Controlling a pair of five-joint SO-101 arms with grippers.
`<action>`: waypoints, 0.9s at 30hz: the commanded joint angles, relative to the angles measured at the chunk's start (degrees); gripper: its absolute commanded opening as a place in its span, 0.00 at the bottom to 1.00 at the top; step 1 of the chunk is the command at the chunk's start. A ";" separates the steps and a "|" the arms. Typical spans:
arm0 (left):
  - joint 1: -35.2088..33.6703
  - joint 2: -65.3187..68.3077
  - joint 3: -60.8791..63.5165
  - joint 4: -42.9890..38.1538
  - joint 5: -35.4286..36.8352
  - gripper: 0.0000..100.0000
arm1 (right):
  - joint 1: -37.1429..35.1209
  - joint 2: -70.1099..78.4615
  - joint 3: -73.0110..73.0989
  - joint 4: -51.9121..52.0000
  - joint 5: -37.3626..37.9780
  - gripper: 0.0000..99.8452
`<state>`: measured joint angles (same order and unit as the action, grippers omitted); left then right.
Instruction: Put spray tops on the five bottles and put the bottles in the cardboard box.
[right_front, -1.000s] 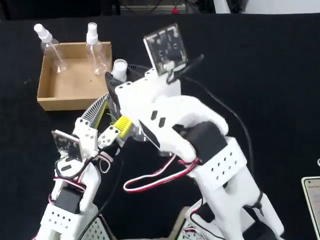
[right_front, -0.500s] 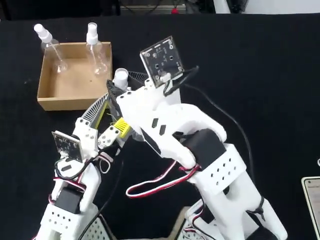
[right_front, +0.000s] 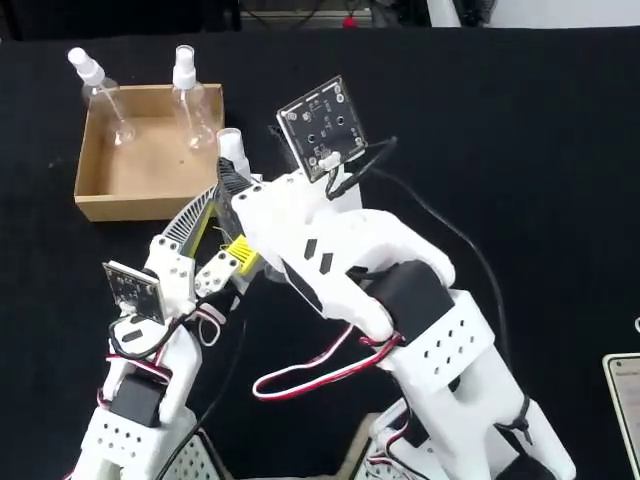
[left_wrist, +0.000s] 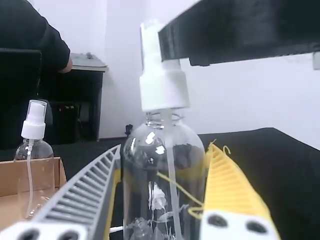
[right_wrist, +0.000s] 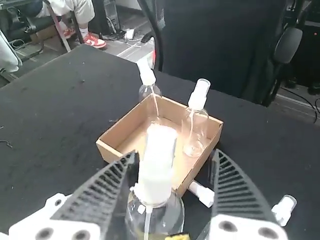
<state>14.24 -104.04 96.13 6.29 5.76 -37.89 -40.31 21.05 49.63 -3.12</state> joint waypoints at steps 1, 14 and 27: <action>-0.40 -0.26 1.27 0.18 -0.53 0.18 | -0.62 -3.91 -5.05 -0.88 0.35 0.19; -0.40 -0.26 1.27 0.09 -0.53 0.18 | 3.34 0.57 -5.41 -14.07 0.44 0.04; -0.40 -0.26 1.27 0.09 -0.53 0.18 | 3.08 4.53 -5.49 -9.85 0.53 0.03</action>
<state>14.24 -104.04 96.13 6.29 5.76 -35.60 -35.30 18.95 37.05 -3.12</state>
